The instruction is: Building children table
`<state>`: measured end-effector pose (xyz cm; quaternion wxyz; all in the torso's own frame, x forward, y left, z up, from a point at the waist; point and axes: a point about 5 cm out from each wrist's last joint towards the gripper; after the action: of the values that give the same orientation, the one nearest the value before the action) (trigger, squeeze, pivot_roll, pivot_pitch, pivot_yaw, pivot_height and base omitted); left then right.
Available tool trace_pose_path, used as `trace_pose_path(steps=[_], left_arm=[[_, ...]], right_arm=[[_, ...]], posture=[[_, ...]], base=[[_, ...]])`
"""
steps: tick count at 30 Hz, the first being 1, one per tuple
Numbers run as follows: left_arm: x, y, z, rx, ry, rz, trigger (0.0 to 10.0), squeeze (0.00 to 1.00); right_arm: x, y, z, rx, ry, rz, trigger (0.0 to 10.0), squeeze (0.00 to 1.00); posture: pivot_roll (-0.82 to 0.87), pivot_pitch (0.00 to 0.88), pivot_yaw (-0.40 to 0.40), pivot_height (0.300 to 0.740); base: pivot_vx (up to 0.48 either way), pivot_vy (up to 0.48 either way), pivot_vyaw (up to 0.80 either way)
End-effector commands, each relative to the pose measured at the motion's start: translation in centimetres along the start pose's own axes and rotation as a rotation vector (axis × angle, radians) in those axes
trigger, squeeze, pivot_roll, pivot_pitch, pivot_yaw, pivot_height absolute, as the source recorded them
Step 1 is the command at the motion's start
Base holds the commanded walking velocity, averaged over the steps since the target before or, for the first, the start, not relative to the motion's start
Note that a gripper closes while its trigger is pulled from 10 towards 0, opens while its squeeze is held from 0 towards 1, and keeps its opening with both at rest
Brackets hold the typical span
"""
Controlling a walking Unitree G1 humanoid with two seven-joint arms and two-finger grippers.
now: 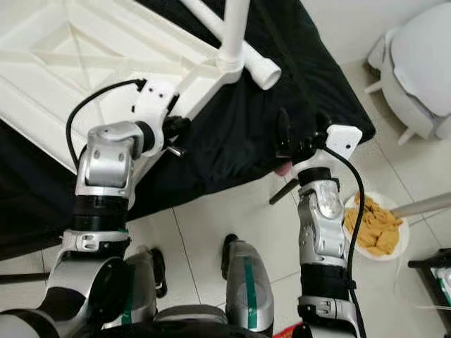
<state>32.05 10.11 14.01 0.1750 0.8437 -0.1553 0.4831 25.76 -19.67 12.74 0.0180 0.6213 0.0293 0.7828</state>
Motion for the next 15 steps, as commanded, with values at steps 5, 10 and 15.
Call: trace_pose_path(steps=[5,10,15], left_arm=[[-0.31,-3.06,-0.56,0.621,0.056,-0.102,10.0,0.0],[-0.78,-2.25,-0.49,0.595,0.05,-0.11,10.0,0.92],[-0.56,-2.29,-0.44,0.585,0.067,-0.111,10.0,1.0]], right_arm=[[-0.32,-0.04,-0.23,-0.011,-0.009,0.0,10.0,0.0],[-0.37,-0.25,-0.27,-0.005,-0.01,0.002,10.0,0.0],[-0.39,-0.2,-0.21,0.0,-0.01,-0.001,10.0,0.0]], posture=[[0.0,0.094,-0.031,0.74],[0.0,0.101,-0.035,0.74],[0.0,0.101,-0.037,0.74]], base=[[0.0,0.0,0.0],[0.0,0.0,0.0],[0.0,0.0,0.0]])
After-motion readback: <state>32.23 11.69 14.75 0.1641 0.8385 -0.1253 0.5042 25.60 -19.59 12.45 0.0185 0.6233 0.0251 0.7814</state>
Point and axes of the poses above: a point about 5 cm out from each wrist's last joint towards the gripper, its own z axis pointing out of the wrist towards the gripper, its own x axis along the axis of the wrist's last joint, y = z × x, and after that the axes turned 10 degrees about -z, right-handed
